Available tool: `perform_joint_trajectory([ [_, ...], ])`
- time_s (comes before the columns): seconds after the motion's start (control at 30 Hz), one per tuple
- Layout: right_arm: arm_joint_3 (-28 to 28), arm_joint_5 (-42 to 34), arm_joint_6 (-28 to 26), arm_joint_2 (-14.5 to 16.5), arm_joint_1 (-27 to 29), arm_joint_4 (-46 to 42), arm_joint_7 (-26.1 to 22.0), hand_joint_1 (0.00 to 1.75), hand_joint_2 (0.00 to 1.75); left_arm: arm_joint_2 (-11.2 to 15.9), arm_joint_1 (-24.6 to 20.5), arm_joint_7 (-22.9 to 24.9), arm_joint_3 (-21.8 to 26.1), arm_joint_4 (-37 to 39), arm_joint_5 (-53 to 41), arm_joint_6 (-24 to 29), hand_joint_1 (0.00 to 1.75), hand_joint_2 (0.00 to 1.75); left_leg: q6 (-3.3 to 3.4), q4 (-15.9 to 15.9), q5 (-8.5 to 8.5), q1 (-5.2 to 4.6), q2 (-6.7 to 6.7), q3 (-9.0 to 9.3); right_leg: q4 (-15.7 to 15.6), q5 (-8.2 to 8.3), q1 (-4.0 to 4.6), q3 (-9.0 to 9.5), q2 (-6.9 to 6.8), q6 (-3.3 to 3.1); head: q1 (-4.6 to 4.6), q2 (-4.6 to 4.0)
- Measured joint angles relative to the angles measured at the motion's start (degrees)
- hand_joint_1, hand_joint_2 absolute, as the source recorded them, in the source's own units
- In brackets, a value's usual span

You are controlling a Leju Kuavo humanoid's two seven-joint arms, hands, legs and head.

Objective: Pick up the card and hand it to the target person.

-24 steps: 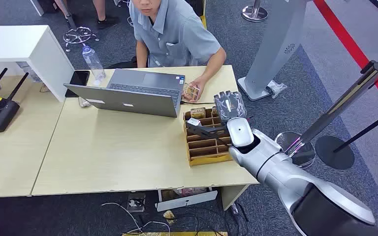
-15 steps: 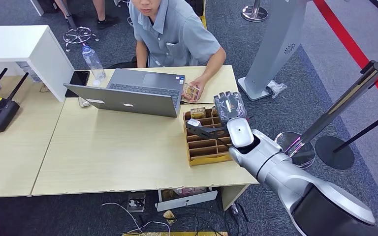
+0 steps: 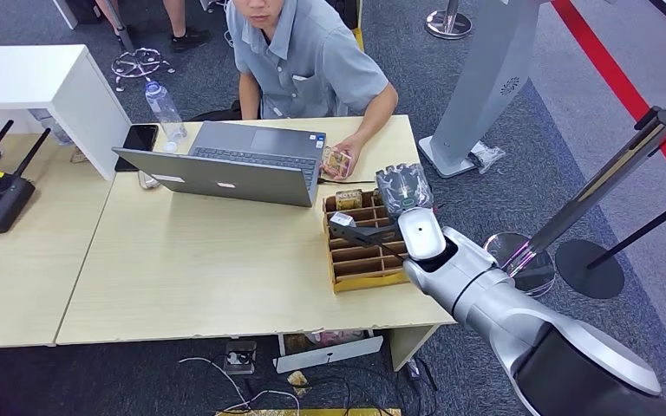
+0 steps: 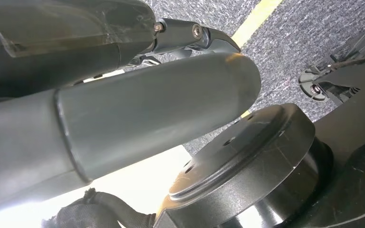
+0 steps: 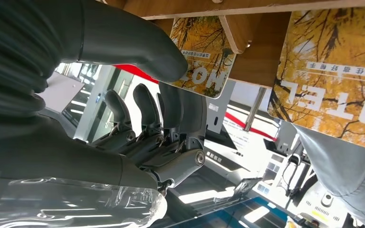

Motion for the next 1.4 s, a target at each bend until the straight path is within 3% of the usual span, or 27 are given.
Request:
perform_joint_trajectory([
  [0.1,0.4,0.8,0.6,-0.1,-0.1,-0.5,0.0,1.4,1.75,0.0,0.1,-0.1,0.0,0.0,0.0,0.0,0.0,0.0,0.0,0.0,0.0,0.0,0.01,0.01,0.0,0.0,0.0,0.0,0.0,0.0,0.0,0.0],
  [0.23,0.7,1.7,1.4,-0.4,-0.1,-1.5,0.0,1.75,1.75,0.0,0.2,-0.2,0.0,0.0,0.0,0.1,0.0,0.0,0.0,0.0,0.0,0.0,0.02,0.0,0.0,0.0,0.0,-0.01,0.0,0.0,0.01,0.0],
  [0.97,1.2,8.2,6.9,-6.9,-2.1,-20.7,3.2,1.75,1.75,0.6,1.8,-0.5,0.1,-0.1,-0.7,1.3,0.0,0.0,0.0,0.0,0.0,0.0,0.04,-0.01,0.0,0.0,0.0,-0.02,0.02,0.0,0.0,0.0],
  [1.4,-0.3,7.7,4.3,-8.6,-2.7,-26.5,4.2,1.75,1.75,0.6,2.0,0.1,0.1,-0.5,-1.2,1.3,0.0,0.0,0.0,0.0,0.0,0.0,0.02,-0.02,0.0,0.0,0.0,-0.01,0.0,0.0,0.0,0.0],
])
